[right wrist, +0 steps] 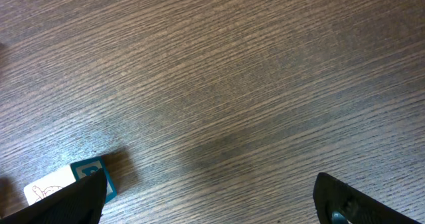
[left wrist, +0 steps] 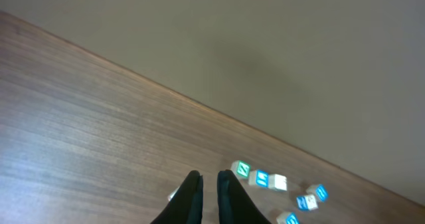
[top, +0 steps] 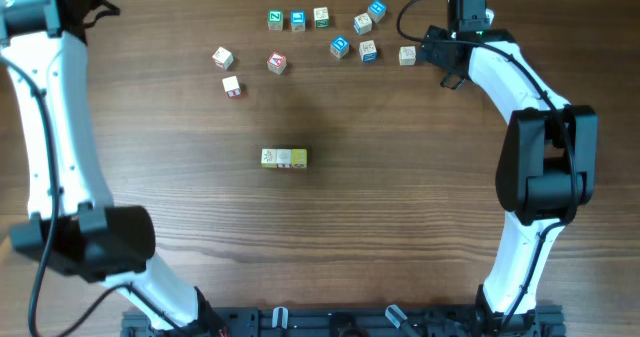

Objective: Form a horizontal line
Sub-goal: 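Reach the left gripper forward to the cream block marked '1' near the cluster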

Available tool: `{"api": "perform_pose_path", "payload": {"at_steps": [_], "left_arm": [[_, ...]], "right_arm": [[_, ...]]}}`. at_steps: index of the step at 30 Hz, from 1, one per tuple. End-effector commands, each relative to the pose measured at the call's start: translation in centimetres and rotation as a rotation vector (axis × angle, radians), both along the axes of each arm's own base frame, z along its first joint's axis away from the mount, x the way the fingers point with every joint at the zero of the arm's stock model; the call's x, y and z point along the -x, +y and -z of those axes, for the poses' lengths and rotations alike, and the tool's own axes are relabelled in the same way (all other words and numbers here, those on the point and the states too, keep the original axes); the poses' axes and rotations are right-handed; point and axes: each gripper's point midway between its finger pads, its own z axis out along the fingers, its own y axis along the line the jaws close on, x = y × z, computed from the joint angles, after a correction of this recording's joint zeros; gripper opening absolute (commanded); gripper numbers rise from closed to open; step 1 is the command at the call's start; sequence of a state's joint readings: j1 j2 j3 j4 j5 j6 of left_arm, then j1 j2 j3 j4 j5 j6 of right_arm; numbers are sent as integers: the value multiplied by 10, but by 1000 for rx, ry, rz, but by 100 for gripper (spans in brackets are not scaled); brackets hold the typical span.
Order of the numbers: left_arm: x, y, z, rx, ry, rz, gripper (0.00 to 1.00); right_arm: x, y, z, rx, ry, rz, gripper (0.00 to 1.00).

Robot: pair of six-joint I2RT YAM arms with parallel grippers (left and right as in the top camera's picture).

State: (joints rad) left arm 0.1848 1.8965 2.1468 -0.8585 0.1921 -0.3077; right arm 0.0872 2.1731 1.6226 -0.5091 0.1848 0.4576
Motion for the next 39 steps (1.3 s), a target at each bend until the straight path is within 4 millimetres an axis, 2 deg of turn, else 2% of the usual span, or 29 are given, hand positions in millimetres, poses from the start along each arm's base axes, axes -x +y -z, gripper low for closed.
{"api": "perform_pose_path", "payload": {"at_steps": [1,7,10,12,14,16,20,22,26,29,30,32,33,35,36,37,38,39], "left_arm": [[-26,3,41,-7,55,9,13],[-58,-2,120,12,167,29,16],[-66,-15,159,21,232,53,14],[-70,-26,174,22,256,73,11],[-75,-45,189,20,269,105,11],[-83,-71,196,12,257,148,4],[-92,-120,214,-2,248,226,4],[-92,-134,228,-45,267,224,4],[-87,-165,261,-174,310,319,8],[-83,-178,277,-183,337,339,18],[-83,-179,279,-183,342,341,22],[-82,-179,281,-183,344,341,23],[-83,-173,281,-205,348,316,24],[-82,-144,284,-283,383,202,35],[-77,-131,287,-265,414,146,40],[-70,-116,293,-218,459,78,50],[-66,-107,295,-193,481,43,54],[-60,-91,299,-162,515,-12,56]], "right_arm": [[2,-2,0,24,3,-4,100],[2,-2,0,24,3,-4,100],[2,-2,0,24,3,-4,100],[2,-2,0,24,3,-4,100],[2,-2,0,24,3,-4,100],[2,-2,0,24,3,-4,100],[2,-2,0,24,3,-4,100],[2,-2,0,24,3,-4,100],[2,-2,0,24,3,-4,100],[2,-2,0,24,3,-4,100],[2,-2,0,24,3,-4,100],[2,-2,0,24,3,-4,100],[2,-2,0,24,3,-4,100],[2,-2,0,24,3,-4,100],[2,-2,0,24,3,-4,100],[2,-2,0,24,3,-4,99],[2,-2,0,24,3,-4,100],[2,-2,0,24,3,-4,100]]}}
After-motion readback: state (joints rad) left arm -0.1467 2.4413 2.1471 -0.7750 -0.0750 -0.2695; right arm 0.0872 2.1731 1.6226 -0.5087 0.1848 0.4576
